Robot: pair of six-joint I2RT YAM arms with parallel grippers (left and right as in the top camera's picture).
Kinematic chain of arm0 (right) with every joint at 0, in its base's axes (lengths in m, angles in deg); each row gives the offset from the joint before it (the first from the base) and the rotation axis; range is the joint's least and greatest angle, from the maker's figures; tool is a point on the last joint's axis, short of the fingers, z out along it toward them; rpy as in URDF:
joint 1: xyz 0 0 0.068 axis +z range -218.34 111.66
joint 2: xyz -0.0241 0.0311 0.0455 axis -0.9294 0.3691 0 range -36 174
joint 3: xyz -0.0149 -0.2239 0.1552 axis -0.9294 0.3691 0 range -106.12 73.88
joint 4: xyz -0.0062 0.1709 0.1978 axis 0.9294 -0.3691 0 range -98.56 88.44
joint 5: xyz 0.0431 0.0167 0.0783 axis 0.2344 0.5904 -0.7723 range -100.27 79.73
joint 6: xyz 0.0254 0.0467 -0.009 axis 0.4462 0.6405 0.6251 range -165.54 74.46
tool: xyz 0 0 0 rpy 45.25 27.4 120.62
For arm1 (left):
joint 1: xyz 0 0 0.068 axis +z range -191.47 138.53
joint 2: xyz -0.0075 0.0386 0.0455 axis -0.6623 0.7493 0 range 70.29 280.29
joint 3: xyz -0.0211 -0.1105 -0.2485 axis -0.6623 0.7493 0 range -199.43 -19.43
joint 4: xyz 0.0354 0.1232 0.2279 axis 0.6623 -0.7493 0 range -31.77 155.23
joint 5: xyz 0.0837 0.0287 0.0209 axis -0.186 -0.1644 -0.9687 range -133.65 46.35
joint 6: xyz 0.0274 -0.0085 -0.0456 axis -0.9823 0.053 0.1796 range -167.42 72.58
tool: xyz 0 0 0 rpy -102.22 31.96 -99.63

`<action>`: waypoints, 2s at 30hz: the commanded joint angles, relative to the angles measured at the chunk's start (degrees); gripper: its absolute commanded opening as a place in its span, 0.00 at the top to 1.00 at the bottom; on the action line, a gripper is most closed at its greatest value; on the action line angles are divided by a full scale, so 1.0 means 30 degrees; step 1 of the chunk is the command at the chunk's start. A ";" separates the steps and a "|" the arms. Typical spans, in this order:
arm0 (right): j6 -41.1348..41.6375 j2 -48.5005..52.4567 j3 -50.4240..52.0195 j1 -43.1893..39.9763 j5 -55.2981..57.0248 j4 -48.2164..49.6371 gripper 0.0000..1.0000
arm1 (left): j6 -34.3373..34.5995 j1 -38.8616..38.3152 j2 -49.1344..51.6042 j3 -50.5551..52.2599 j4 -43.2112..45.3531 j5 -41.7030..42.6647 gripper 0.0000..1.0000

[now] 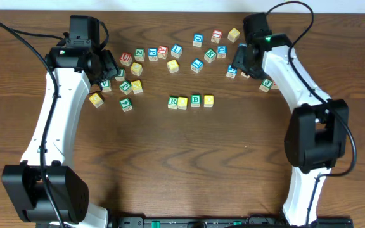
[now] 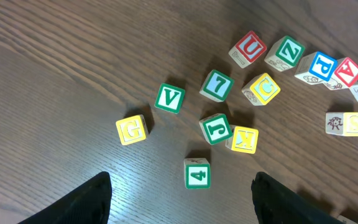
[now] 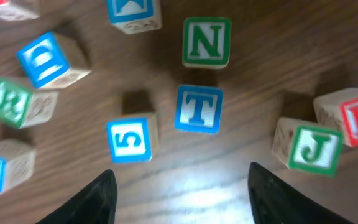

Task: Spell out ROBOT
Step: 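Move the right gripper back to the blue T block, then close the right gripper on the blue T block and lift it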

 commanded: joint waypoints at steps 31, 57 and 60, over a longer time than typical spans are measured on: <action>0.0233 0.1851 -0.0168 -0.0816 0.1413 0.2565 0.53 | 0.0153 0.0029 -0.0284 -0.0189 0.0015 -0.0255 0.29; 0.0233 0.3060 -0.0168 -0.0816 0.0758 0.2900 0.64 | 0.0160 0.0029 -0.0284 -0.0189 0.0095 -0.0255 0.29; 0.0233 0.3045 -0.0168 -0.0809 0.0736 0.2892 0.73 | 0.0160 0.0029 -0.0284 -0.0189 0.0117 -0.0255 0.29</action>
